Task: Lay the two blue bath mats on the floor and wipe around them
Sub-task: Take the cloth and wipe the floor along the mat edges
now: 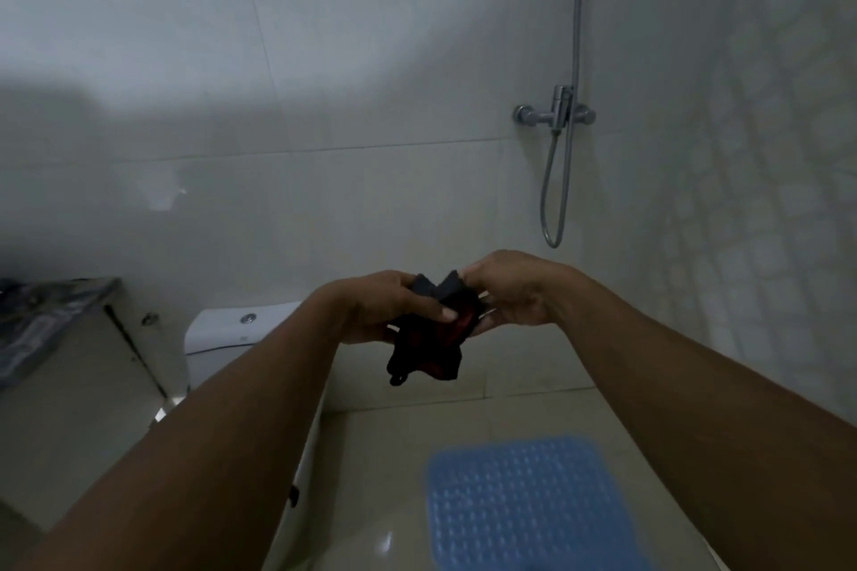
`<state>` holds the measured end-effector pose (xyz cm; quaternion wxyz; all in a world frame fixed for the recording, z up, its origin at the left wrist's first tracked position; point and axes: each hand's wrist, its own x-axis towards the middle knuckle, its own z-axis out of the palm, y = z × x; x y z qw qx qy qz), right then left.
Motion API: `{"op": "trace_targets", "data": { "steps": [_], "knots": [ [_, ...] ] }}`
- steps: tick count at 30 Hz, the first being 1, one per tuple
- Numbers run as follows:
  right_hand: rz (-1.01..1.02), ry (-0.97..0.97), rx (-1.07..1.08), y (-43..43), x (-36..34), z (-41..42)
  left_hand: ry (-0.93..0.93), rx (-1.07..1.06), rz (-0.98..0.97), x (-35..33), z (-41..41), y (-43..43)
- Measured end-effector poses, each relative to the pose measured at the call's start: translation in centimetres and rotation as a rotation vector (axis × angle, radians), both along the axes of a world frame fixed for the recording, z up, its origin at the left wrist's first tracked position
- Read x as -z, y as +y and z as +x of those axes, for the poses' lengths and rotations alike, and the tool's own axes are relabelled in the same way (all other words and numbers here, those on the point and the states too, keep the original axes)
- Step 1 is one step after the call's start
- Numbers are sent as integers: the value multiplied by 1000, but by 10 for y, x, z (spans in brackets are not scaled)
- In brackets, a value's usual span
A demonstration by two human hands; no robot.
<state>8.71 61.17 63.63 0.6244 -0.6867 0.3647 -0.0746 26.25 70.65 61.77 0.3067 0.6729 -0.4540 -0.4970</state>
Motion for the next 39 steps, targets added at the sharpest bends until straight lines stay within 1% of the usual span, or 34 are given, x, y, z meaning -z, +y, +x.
{"op": "trace_targets", "data": {
  "steps": [3, 6, 8, 10, 12, 14, 16, 19, 22, 25, 29, 34, 37, 39],
  "knots": [
    [-50, 2, 26, -19, 12, 1, -65, -105, -75, 9, -5, -13],
    [-58, 71, 65, -45, 35, -1, 19, -164, -101, 17, -7, -22],
    [84, 117, 2, -60, 58, -8, 112, -224, -98, 22, -9, -27],
    [221, 116, -84, -75, 86, -12, 177, -315, -81, 32, -12, -33],
    [268, 73, -77, -88, 116, -10, 177, -416, -37, 50, -12, -41],
    [258, 7, -9, -96, 143, 1, 126, -510, 5, 78, -12, -48],
    [172, -10, 28, -99, 175, 14, 86, -609, 41, 121, -11, -51],
    [42, 61, 26, -97, 251, 29, 71, -728, 88, 210, -15, -43],
    [-31, 125, -85, -83, 349, 35, 68, -801, 143, 320, -21, -21],
    [-82, 185, -196, -66, 464, 43, 76, -874, 192, 445, -28, 6],
    [-141, 240, -322, -37, 647, 51, 60, -937, 230, 633, -41, 48],
    [-197, 286, -399, 7, 872, 47, -43, -966, 272, 862, -49, 93],
    [-217, 282, -420, 31, 972, 46, -84, -984, 296, 965, -54, 114],
    [-230, 272, -426, 43, 1016, 46, -90, -1003, 299, 1014, -55, 127]
  ]
}}
